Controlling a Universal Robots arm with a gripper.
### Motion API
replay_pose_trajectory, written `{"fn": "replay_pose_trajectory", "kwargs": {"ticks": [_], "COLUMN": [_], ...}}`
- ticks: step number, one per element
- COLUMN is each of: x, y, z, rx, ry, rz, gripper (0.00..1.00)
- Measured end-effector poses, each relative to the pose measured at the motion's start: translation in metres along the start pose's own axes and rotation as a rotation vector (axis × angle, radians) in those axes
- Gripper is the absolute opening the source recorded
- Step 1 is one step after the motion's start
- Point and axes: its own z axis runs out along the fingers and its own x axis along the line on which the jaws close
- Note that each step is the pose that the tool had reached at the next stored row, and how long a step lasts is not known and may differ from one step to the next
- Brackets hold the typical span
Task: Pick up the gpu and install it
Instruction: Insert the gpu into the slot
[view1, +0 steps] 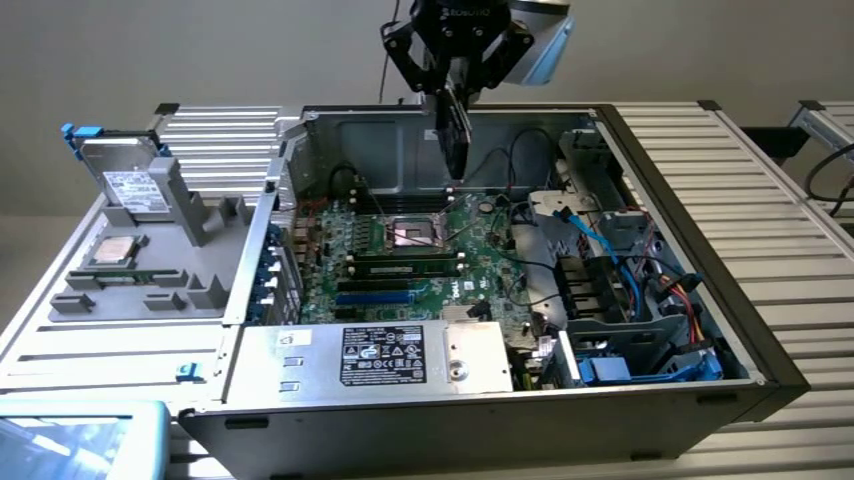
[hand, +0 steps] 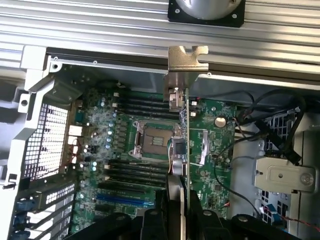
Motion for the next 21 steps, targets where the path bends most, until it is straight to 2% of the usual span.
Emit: {"fn": "replay_pose_trajectory", "kwargs": {"ticks": [5, 11, 17, 21], "x": [0.0, 0.0, 0.0, 0.0], "y": [0.0, 0.0, 0.0, 0.0], "z": [0.0001, 0.0002, 0.0002, 0.0004], "rx": [0.0015, -0.0011, 0.0048, 0.0072], "ry": [0.0087, 0.0176, 0.0132, 0.0156], "rz": [-0.09, -0.199, -0.31, -0.383], "gripper": [0.28, 0.28, 0.28, 0.28]}}
